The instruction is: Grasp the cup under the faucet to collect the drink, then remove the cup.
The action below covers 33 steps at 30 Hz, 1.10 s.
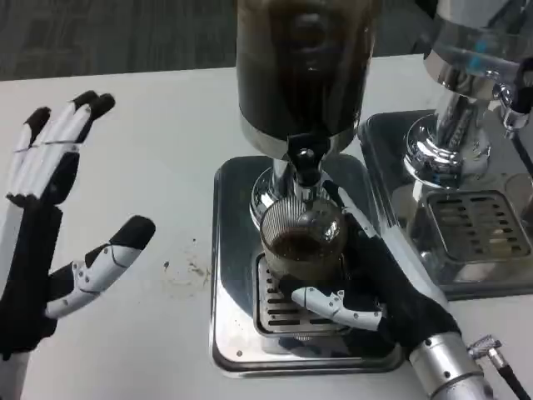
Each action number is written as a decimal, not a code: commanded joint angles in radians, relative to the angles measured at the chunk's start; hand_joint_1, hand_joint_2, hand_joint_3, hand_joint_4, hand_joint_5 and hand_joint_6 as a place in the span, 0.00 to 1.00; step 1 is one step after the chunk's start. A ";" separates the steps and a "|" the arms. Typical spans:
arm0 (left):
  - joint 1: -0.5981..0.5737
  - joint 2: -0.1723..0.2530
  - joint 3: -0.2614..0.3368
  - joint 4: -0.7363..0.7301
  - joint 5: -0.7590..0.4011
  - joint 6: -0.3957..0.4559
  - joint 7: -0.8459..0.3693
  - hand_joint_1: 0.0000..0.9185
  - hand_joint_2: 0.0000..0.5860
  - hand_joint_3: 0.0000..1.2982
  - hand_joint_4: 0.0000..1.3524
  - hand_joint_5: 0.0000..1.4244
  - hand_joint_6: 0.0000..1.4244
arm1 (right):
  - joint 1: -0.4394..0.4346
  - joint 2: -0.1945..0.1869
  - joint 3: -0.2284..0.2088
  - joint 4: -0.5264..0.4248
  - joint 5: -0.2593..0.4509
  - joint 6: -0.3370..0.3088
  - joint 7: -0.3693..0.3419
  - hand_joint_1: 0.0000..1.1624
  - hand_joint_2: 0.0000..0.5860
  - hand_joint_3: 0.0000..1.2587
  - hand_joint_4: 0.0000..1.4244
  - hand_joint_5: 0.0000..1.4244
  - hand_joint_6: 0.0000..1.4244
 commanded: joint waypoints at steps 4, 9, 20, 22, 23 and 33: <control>0.020 0.010 -0.025 0.027 0.032 0.046 0.043 0.00 0.34 0.11 0.00 0.08 0.01 | -0.016 0.007 0.006 0.038 0.020 -0.039 0.004 0.57 0.27 0.00 0.00 0.00 0.08; 0.026 0.025 -0.053 0.084 0.049 0.043 0.074 0.00 0.35 0.12 0.00 0.07 0.01 | -0.024 0.012 0.010 0.056 0.028 -0.045 0.008 0.59 0.27 0.00 0.00 0.00 0.08; 0.047 0.063 -0.133 0.186 0.090 0.075 0.140 0.00 0.35 0.13 0.00 0.07 0.00 | -0.063 0.038 -0.007 0.150 0.066 -0.082 -0.007 0.61 0.27 0.00 0.00 0.00 0.09; 0.046 0.067 -0.142 0.194 0.092 0.080 0.144 0.00 0.35 0.13 0.00 0.07 0.00 | -0.069 0.044 -0.009 0.166 0.072 -0.087 -0.007 0.63 0.26 0.00 0.00 0.00 0.09; 0.046 0.069 -0.148 0.199 0.092 0.082 0.145 0.00 0.35 0.13 0.00 0.07 0.00 | -0.071 0.046 -0.010 0.173 0.075 -0.091 -0.008 0.63 0.26 0.00 0.00 0.00 0.10; 0.061 0.077 -0.182 0.195 0.085 0.093 0.154 0.00 0.36 0.13 0.00 0.07 0.00 | -0.092 0.069 -0.008 0.245 0.110 -0.130 0.009 0.63 0.26 0.00 0.00 0.00 0.13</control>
